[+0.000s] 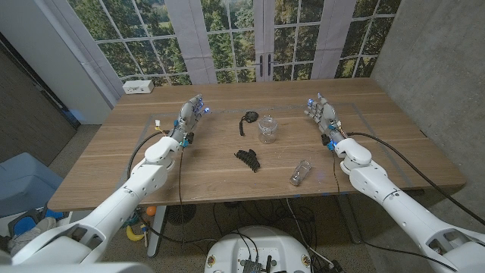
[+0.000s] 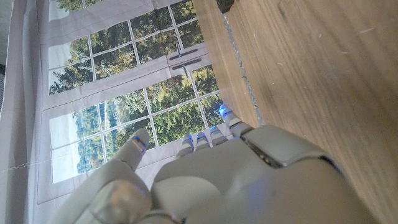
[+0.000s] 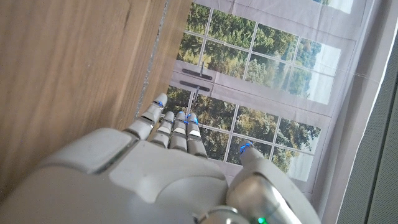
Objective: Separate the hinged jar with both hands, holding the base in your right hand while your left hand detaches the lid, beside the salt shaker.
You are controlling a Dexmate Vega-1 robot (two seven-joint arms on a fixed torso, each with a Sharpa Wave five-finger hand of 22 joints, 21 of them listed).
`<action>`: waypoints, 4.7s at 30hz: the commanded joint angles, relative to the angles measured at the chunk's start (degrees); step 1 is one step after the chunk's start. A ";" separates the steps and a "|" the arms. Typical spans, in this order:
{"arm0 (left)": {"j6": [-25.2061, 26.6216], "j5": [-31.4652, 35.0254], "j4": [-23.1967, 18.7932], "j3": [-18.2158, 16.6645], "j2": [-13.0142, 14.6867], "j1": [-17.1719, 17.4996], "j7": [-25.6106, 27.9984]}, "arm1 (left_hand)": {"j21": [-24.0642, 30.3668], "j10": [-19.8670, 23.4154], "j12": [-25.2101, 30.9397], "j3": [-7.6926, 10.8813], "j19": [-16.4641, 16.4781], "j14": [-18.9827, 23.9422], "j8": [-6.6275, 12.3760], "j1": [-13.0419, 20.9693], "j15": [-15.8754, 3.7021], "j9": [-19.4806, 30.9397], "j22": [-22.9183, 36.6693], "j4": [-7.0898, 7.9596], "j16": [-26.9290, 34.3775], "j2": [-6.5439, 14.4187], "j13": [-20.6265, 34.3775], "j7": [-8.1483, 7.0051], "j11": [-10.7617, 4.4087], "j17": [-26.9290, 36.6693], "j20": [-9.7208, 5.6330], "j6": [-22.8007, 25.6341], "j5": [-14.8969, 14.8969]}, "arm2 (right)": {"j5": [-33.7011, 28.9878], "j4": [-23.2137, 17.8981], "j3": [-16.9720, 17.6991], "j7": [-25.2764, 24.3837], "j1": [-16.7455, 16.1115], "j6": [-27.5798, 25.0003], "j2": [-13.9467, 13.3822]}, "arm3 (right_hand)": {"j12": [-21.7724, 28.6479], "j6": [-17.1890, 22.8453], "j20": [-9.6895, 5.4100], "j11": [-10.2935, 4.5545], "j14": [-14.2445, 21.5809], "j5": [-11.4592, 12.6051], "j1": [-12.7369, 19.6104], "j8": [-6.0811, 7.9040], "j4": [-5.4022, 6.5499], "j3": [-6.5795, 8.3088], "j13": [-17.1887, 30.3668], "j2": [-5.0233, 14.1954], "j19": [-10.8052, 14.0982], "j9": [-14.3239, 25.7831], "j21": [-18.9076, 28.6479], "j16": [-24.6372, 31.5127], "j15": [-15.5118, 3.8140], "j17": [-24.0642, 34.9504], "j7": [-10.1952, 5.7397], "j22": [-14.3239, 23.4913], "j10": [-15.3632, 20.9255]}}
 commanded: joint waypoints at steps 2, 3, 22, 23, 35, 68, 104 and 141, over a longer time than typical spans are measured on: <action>-0.18 0.57 1.49 0.63 0.81 -1.73 -2.97 | 0.24 -0.62 0.24 0.40 -0.16 -0.58 0.22 -0.10 -0.82 0.24 0.19 0.07 0.24 5.55 0.17 -0.08 0.05 0.08 -1.54 -0.73 0.27 | -9.38 -5.00 -2.66 -7.52 -1.40 -0.61 -0.72 | 0.22 -0.07 -0.43 0.49 0.02 0.08 2.23 0.11 -2.44 0.20 0.17 -0.87 0.55 0.22 -0.44 -0.36 0.57 -0.75 0.68 0.18 -0.01; -0.14 0.62 1.29 0.58 0.89 -1.61 -2.76 | 0.23 -0.61 0.25 0.41 -0.16 -0.57 0.23 -0.10 -0.81 0.24 0.19 0.08 0.24 5.54 0.17 -0.11 0.04 0.07 -1.55 -0.72 0.28 | -9.74 -4.61 -2.90 -7.53 -1.06 -0.52 -0.51 | 0.21 -0.08 -0.45 0.49 0.03 0.06 2.32 0.11 -2.58 0.19 0.16 -0.97 0.56 0.22 -0.49 -0.39 0.55 -0.80 0.72 0.18 -0.03; -0.75 0.71 2.53 0.39 0.58 -2.38 -2.82 | -0.06 -0.63 0.34 0.59 -0.06 -0.59 0.32 -0.14 -0.77 0.24 0.18 0.12 0.29 5.41 0.17 -0.02 0.11 0.00 -1.52 -0.82 0.38 | -16.66 -10.83 -4.42 -16.32 -2.86 -7.29 -0.80 | 0.46 0.14 0.81 1.22 1.28 -0.45 5.59 0.35 -6.73 0.73 0.08 -2.49 1.90 0.21 -1.42 -0.78 1.71 -2.18 1.43 0.21 0.81; -0.81 0.67 2.60 0.38 0.53 -2.41 -2.87 | -0.08 -0.61 0.36 0.60 -0.06 -0.58 0.32 -0.15 -0.75 0.24 0.18 0.12 0.29 5.41 0.17 0.01 0.07 0.00 -1.53 -0.83 0.39 | -16.91 -11.34 -4.37 -16.72 -3.19 -7.44 -0.91 | 0.47 0.13 0.87 1.27 1.30 -0.48 5.70 0.35 -6.87 0.74 0.08 -2.56 1.95 0.22 -1.45 -0.80 1.78 -2.22 1.53 0.21 0.84; -1.48 0.08 3.68 0.16 0.17 -2.37 -3.58 | -0.24 -0.65 0.39 0.69 0.01 -0.57 0.36 -0.18 -0.69 0.24 0.18 0.13 0.31 5.32 0.17 0.17 0.18 -0.03 -1.45 -0.88 0.44 | -19.99 -18.01 -4.21 -22.25 -6.90 -12.53 -1.63 | 0.47 -0.13 1.92 2.01 1.79 -0.97 7.65 0.37 -9.57 0.71 0.09 -4.34 2.46 0.25 -2.13 -1.01 2.97 -2.85 2.45 0.25 1.06; -2.46 -0.42 5.40 0.10 -0.47 -3.01 -4.93 | -0.67 -0.80 0.42 0.88 0.20 -0.58 0.42 -0.26 -0.44 0.25 0.19 0.12 0.31 5.16 0.17 0.25 0.23 -0.08 -1.44 -0.96 0.53 | -30.76 -30.45 -9.12 -33.41 -10.53 -31.35 -0.26 | 0.35 -2.35 2.72 1.82 3.57 -0.94 18.75 0.72 -17.00 2.06 0.28 -9.22 6.74 0.46 -3.72 -1.31 4.04 -4.52 3.42 0.20 0.67; -2.49 -0.73 2.25 -0.39 0.54 -0.68 -4.18 | -1.14 -0.86 0.47 1.07 0.36 -0.48 0.44 -0.31 -0.39 0.26 0.20 0.08 0.34 5.10 0.18 0.39 0.26 -0.10 -1.45 -1.08 0.60 | -46.85 -33.79 -20.38 -41.28 -9.48 -52.81 5.93 | 0.38 -1.96 3.68 2.53 3.93 1.06 22.24 0.92 -15.70 -0.46 0.51 -14.58 7.93 0.69 -5.78 -1.71 5.18 -5.16 4.14 0.32 0.93; -3.59 -1.19 0.10 -1.16 1.34 1.11 -4.20 | -1.66 -1.03 0.48 1.26 0.59 -0.53 0.47 -0.38 -0.23 0.27 0.21 0.05 0.31 5.06 0.19 0.70 0.41 -0.12 -1.44 -1.19 0.65 | -54.65 -21.85 -27.77 -49.72 -4.36 -67.17 17.88 | 1.46 -2.46 4.80 3.48 4.92 3.65 21.74 1.38 -14.33 -5.83 2.67 -16.76 7.64 1.57 -8.24 -0.27 5.26 -2.87 5.68 0.74 1.41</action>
